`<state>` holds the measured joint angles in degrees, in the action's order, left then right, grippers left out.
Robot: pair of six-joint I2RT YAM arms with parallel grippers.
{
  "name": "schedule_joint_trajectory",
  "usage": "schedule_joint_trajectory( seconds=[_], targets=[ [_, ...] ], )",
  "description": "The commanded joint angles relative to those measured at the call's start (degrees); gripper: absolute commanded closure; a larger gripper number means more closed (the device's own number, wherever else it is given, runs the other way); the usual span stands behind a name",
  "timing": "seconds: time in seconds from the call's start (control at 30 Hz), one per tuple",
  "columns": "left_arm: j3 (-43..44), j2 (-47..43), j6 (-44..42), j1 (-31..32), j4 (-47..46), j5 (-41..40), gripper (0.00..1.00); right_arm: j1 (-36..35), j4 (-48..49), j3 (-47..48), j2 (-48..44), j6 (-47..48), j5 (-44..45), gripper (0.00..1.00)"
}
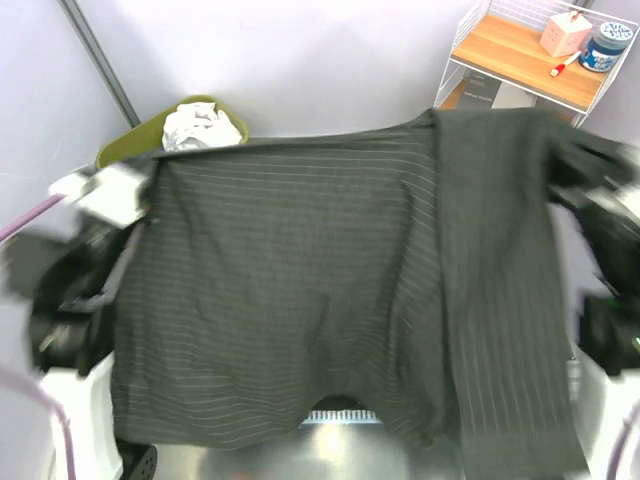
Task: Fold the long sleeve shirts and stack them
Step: Flatten the shirt out
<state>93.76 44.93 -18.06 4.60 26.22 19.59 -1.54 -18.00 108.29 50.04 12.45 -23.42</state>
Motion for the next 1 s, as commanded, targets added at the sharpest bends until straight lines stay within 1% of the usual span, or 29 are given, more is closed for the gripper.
schedule_joint_trajectory(
  seconds=[0.0,0.03,0.07,0.1,0.13,0.17,0.2,0.23,0.27,0.3,0.33,0.37,0.4,0.43,0.47,0.5,0.53,0.57,0.6,0.63,0.67,0.7,0.73,0.8,0.83,0.93,0.97],
  targets=[
    [-17.08,2.71,-4.43,-1.0,0.77,-4.84,1.0,0.31,0.94,-22.7,0.67,6.53,2.85,0.99],
    [-21.38,4.19,-4.52,-1.0,-0.37,-4.13,1.0,0.31,1.47,-25.82,1.11,8.97,2.94,0.99],
    [-23.34,5.6,-4.78,-1.0,-0.64,-2.91,1.0,0.31,3.91,-28.81,1.63,9.95,3.38,0.99],
    [-25.18,6.83,-4.96,-1.0,-2.47,-1.07,1.0,0.31,5.07,-33.88,2.51,10.92,3.12,0.99],
    [-26.85,8.23,-4.61,-1.0,-3.79,-0.35,1.0,0.31,6.82,-36.2,3.47,11.28,2.94,0.99],
    [-29.92,11.81,-4.18,-1.0,-5.11,0.09,1.0,0.31,10.84,-38.13,6.62,11.11,1.98,0.99],
    [-30.9,13.68,-4.17,-1.08,-7.99,0.44,1.0,0.31,12.36,-40.5,8.74,11.28,1.19,0.99],
    [-31.61,16.39,-4.0,-1.0,-9.24,0.88,1.0,-0.3,14.29,-41.05,10.93,11.02,1.53,0.99],
    [-31.53,21.47,-3.73,-0.91,-10.21,1.06,1.0,-0.83,17.53,-41.23,16.96,10.5,2.32,0.99],
    [-30.57,24.91,-4.34,-0.91,-10.74,1.76,0.99,-1.53,17.65,-39.49,19.98,11.1,3.02,0.99],
    [-29.26,27.9,-4.09,-0.82,-10.66,0.89,0.88,-3.19,17.65,-38.08,23.66,11.63,3.9,0.96],
    [-25.24,33.68,-3.39,-0.91,-10.14,0.19,0.79,-3.73,16.52,-35.98,29.44,11.9,4.87,0.94],
    [-22.42,36.43,-3.12,-0.82,-8.65,-0.52,0.61,-4.17,14.5,-30.47,32.37,11.2,4.96,0.82],
    [-19.6,38.55,-2.42,-0.82,-3.68,-3.22,0.56,-4.69,11.7,-26.94,34.66,10.24,4.88,0.76],
    [-16.62,40.57,-1.8,-0.91,-1.63,-4.46,0.55,-5.22,5.15,-23.68,36.43,9.18,4.7,0.67],
    [-13.37,42.16,-1.45,-0.91,0.57,-5.87,0.5,-5.31,1.6,-18.26,38.88,7.96,4.53,0.46],
    [-13.07,42.09,-1.45,-0.91,1.89,-6.93,0.48,-5.31,-1.83,-16.38,39.34,8.12,5.13,0.34],
    [-13.33,41.48,-2.06,-0.91,2.69,-5.98,0.45,-5.05,-7.69,-15.23,39.52,8.29,6.44,0.27],
    [-15.6,38.86,-3.02,-0.91,3.13,-4.14,0.31,-4.79,-10.54,-14.52,39.26,9.43,7.59,0.22],
    [-17.19,37.18,-3.72,-0.82,3.23,-3.0,0.19,-4.18,-13.52,-14.6,38.91,10.22,7.51,0.22],
    [-18.77,35.77,-3.91,-0.56,2.88,-0.37,0.16,-3.56,-18.34,-16.16,38.38,10.92,7.51,0.21],
    [-20.26,34.19,-3.99,-0.38,3.31,1.13,0.11,-2.25,-20.39,-17.22,37.33,11.19,7.69,0.2],
    [-22.45,31.91,-5.04,0.23,4.36,2.54,0.11,-1.8,-24.85,-18.28,36.89,11.72,7.17,0.2],
    [-24.66,30.4,-6.1,1.46,7.52,4.74,0.1,-0.66,-29.0,-21.01,36.44,11.99,6.55,0.21],
    [-26.33,29.61,-6.89,2.94,8.75,5.01,0.1,-0.48,-32.59,-21.88,36.44,11.46,6.28,0.21],
    [-29.06,29.43,-7.95,4.62,12.53,6.59,0.11,0.4,-37.44,-26.01,36.88,10.23,4.88,0.24],
    [-29.68,29.43,-8.3,4.89,13.76,6.94,0.11,0.83,-37.81,-28.9,36.8,10.05,4.87,0.25]
  ],
)
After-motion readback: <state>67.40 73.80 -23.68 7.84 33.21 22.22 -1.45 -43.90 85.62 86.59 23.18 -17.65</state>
